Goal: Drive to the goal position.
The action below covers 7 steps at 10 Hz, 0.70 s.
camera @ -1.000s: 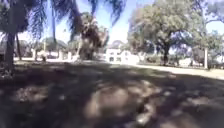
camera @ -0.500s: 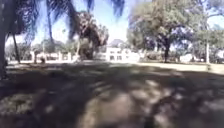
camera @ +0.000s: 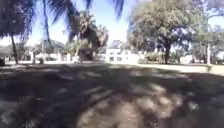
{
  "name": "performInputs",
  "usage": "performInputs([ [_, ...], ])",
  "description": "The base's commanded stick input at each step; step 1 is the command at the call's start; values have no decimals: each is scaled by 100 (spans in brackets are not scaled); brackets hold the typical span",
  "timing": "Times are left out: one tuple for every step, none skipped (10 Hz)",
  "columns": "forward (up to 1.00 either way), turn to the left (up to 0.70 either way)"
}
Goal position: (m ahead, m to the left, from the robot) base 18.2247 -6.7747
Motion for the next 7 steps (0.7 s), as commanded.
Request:
performInputs([
  [70,0],
  [70,0],
  [70,0],
  [70,0],
  [70,0],
  [70,0],
  [70,0],
])
